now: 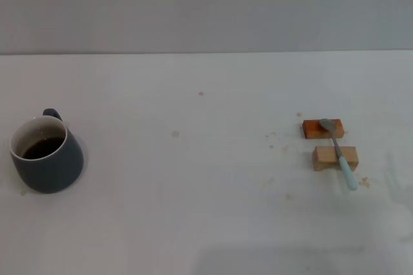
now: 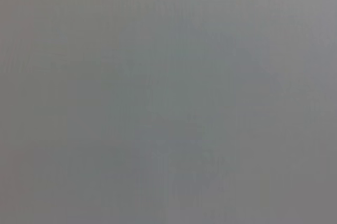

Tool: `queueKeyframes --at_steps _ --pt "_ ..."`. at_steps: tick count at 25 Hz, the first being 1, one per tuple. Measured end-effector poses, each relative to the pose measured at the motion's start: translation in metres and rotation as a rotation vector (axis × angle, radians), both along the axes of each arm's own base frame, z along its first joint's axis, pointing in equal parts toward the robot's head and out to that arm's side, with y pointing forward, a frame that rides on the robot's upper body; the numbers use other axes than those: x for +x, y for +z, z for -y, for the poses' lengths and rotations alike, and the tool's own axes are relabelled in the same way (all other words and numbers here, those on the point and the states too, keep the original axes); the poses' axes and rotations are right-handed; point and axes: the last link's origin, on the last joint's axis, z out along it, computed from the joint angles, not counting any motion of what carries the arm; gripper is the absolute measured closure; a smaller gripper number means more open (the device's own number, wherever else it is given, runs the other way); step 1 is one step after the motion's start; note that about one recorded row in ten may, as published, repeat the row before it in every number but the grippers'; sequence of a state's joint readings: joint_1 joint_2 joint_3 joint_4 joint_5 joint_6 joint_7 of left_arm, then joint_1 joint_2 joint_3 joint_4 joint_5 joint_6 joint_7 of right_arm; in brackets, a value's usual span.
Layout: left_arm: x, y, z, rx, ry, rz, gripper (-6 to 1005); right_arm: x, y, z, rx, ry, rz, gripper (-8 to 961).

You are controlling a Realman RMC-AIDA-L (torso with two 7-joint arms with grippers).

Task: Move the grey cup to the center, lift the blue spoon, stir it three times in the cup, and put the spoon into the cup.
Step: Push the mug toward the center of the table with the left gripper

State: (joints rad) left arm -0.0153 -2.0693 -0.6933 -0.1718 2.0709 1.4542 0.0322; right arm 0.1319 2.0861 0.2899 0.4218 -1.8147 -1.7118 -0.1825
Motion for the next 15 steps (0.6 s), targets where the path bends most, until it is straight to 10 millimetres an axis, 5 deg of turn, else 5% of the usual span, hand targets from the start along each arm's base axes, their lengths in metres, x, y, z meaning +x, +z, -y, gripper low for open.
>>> queueKeyframes --at_steps 15 --pt "0.0 -0.001 -0.013 -0.025 0.0 -0.042 1001 0.0 0.0 0.0 0.0 0.0 0.0 237"
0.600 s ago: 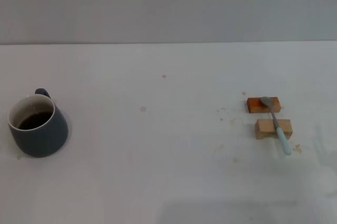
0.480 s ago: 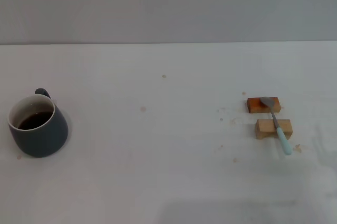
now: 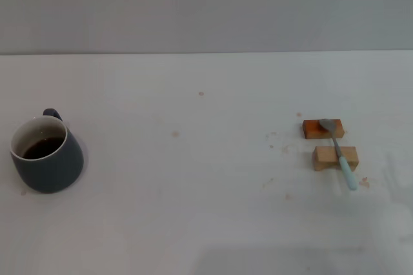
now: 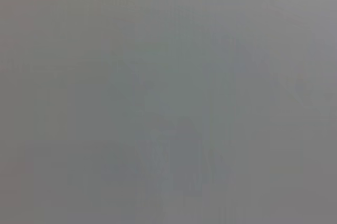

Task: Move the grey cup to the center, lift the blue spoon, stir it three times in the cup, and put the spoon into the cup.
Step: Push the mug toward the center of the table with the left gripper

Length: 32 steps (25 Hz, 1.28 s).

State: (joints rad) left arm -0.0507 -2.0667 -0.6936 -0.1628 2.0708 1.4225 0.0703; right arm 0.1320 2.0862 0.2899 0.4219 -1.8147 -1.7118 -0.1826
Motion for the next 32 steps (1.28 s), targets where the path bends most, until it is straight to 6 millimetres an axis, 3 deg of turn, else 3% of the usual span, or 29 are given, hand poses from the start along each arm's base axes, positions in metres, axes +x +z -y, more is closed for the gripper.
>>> queueKeyframes --at_steps 10,32 --pt "0.004 -0.013 -0.045 -0.115 0.021 -0.149 1001 -0.001 0.002 0.003 0.016 0.01 -0.004 237" --pt "0.015 -0.025 -0.056 -0.177 -0.026 -0.186 1001 -0.005 0.002 0.003 0.019 0.031 -0.008 238"
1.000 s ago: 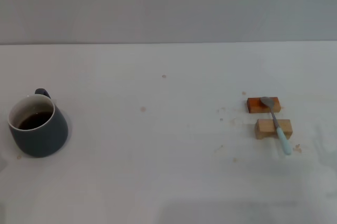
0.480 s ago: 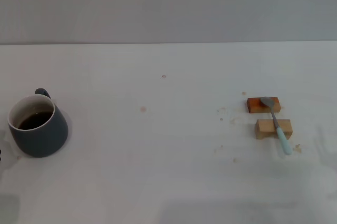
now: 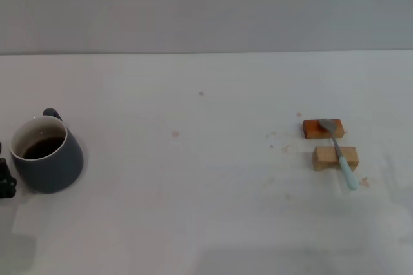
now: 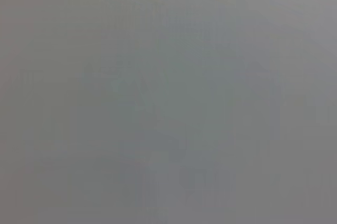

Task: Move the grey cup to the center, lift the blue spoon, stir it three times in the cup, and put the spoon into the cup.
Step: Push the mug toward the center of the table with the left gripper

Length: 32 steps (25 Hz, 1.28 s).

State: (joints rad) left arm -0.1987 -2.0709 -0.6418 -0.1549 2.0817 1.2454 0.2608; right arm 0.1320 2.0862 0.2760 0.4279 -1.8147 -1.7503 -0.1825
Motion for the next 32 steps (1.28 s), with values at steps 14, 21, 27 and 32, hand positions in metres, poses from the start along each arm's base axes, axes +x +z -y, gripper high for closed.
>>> queueKeyframes --at_steps 14,21,27,32 --pt "0.014 -0.013 -0.009 -0.068 -0.063 0.003 1001 -0.002 0.0 -0.001 0.003 0.011 -0.002 238" --pt "0.027 -0.026 -0.01 -0.116 -0.11 0.026 1001 -0.003 -0.001 -0.001 -0.002 0.02 -0.001 238" --pt "0.032 -0.032 -0.009 -0.14 -0.127 0.029 1001 -0.003 0.0 -0.001 -0.001 0.02 -0.001 238" --pt "0.022 -0.024 -0.016 -0.134 -0.088 -0.003 1001 -0.003 0.0 -0.001 0.0 0.02 -0.001 237"
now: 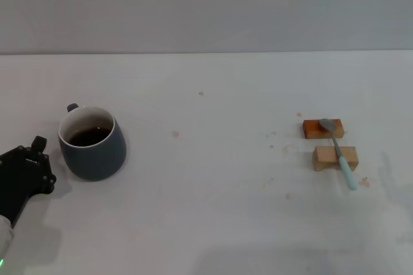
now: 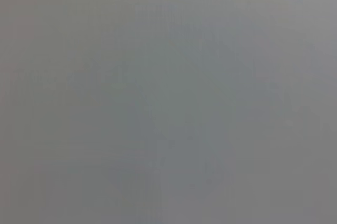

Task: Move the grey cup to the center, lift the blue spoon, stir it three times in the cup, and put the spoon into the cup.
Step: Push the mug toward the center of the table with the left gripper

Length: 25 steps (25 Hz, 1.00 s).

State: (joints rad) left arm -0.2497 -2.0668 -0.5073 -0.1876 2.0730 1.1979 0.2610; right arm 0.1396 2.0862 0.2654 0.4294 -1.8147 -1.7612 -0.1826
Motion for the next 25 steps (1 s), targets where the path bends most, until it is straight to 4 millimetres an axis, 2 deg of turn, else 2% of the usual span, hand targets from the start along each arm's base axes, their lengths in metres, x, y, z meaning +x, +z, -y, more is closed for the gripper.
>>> queueKeyframes --at_steps 5,12,14,15,18,21,24,25 --pt "0.003 0.0 -0.01 -0.012 -0.007 -0.013 1001 0.0 0.0 0.0 -0.001 -0.001 0.001 237" --pt "0.008 -0.004 -0.014 -0.024 -0.025 -0.009 1001 0.0 0.0 0.001 -0.001 -0.002 0.0 238" --pt "0.012 -0.007 -0.016 -0.036 -0.039 -0.006 1001 0.0 0.0 0.001 -0.001 -0.001 0.001 238" --pt "0.023 -0.017 -0.018 -0.073 -0.078 0.006 1001 0.0 0.0 0.001 -0.001 -0.001 0.001 238" --pt "0.026 -0.019 -0.018 -0.084 -0.087 0.008 1001 0.0 0.0 0.0 -0.002 0.0 0.001 237" --pt "0.037 -0.03 -0.016 -0.122 -0.12 0.029 1001 0.0 0.0 0.0 -0.002 0.001 0.001 237" --pt "0.037 -0.03 -0.016 -0.122 -0.12 0.029 1001 0.0 0.0 0.0 -0.002 0.002 0.0 237" --pt "0.043 -0.036 -0.014 -0.147 -0.141 0.039 1001 0.0 0.0 0.0 -0.002 0.002 0.0 237"
